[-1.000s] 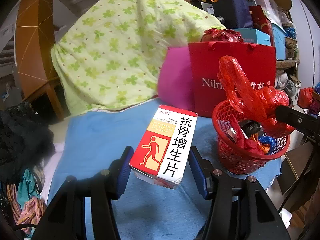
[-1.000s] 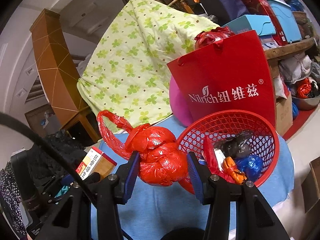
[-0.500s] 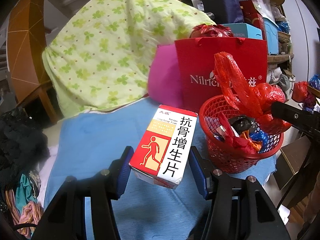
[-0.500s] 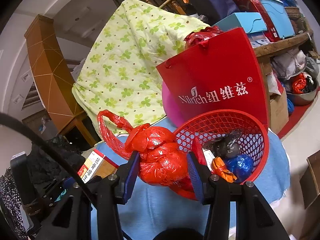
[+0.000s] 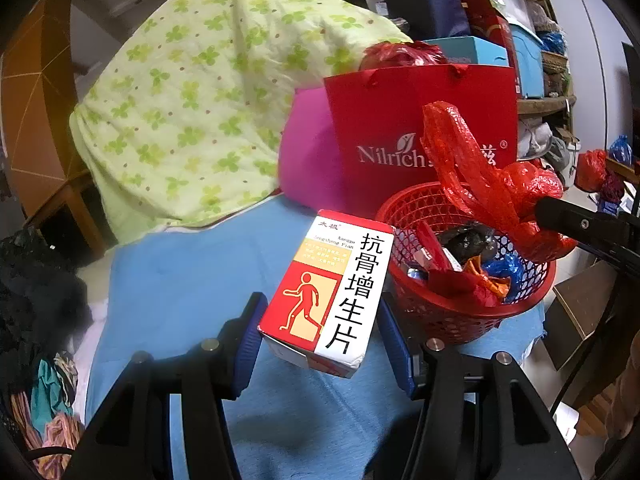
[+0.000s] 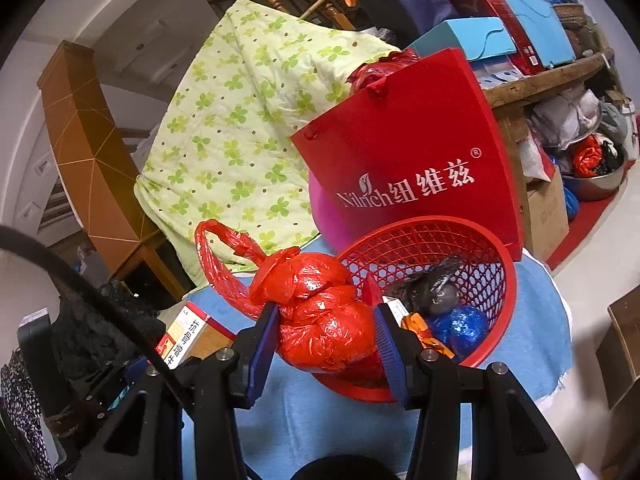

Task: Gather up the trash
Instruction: 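Lower both tools into the red basket and open them to drop bag and box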

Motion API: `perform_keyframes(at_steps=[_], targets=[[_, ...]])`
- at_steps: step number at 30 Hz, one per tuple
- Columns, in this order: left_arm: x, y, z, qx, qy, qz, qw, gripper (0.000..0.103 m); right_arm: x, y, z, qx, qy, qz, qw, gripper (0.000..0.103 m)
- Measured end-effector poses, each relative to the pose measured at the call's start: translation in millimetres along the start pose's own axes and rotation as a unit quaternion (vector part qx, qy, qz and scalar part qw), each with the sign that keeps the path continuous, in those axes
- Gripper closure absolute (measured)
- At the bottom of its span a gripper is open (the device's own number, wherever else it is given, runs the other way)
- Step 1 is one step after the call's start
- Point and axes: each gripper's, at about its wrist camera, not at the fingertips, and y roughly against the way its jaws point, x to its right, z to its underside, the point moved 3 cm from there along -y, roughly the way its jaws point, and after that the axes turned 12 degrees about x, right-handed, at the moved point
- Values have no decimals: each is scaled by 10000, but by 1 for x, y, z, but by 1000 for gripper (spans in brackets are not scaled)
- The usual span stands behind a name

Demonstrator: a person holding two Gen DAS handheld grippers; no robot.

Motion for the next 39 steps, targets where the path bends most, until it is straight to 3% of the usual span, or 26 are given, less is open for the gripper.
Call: perform_keyframes(at_steps=[27, 39], targets=[[50, -6, -23, 238, -275, 481, 9982, 45, 50, 11, -8, 114, -452, 313, 9984, 52], [71, -33, -45, 448, 2, 1067, 9933, 45, 87, -8, -27, 222, -969, 555, 9935, 51]])
